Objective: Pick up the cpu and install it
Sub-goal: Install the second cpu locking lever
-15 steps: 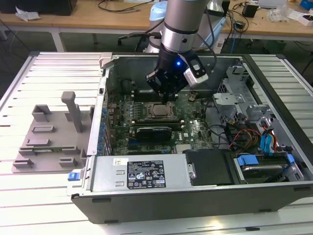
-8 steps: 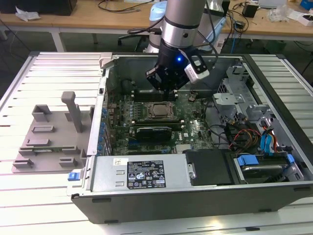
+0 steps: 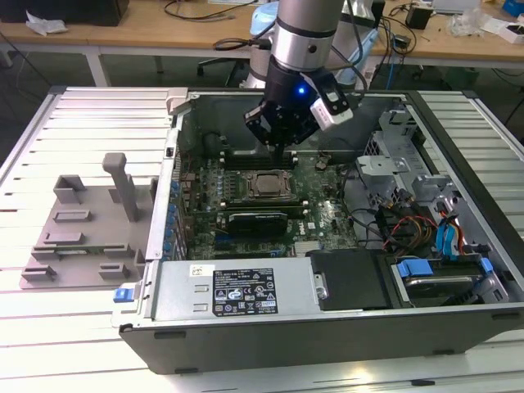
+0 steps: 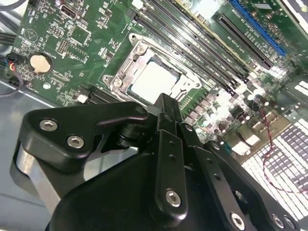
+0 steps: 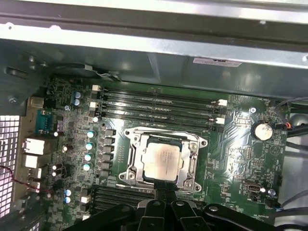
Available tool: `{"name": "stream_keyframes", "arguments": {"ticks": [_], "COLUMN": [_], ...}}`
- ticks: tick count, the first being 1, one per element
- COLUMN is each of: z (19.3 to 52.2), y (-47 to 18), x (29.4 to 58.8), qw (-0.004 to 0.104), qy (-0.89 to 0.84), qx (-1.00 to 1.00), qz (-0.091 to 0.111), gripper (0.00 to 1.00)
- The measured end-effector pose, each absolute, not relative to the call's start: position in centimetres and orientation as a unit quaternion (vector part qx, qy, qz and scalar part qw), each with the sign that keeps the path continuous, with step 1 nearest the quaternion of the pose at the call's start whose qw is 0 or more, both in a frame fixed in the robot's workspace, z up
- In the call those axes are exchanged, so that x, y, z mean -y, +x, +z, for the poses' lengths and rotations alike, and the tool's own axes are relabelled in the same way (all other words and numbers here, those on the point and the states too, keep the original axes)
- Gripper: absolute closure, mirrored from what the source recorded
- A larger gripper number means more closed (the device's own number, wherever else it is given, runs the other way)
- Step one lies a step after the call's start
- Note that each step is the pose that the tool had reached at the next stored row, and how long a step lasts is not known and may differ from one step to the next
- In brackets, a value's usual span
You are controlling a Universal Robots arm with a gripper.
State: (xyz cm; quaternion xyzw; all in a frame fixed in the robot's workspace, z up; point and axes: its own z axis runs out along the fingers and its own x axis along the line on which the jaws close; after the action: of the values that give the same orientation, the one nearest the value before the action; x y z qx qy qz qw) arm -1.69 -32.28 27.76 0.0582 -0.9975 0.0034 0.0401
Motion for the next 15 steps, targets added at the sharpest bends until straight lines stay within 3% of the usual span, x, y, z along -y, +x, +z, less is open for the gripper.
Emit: {"name": "stream_keyframes", "arguments": {"ticks": [15], "z": [30.4], "y": [-1.7], "x": [32.2], "qw": [0.04], "qy": [0.058], "qx": [0.997], "qz": [0.004], "gripper": [0.89]}}
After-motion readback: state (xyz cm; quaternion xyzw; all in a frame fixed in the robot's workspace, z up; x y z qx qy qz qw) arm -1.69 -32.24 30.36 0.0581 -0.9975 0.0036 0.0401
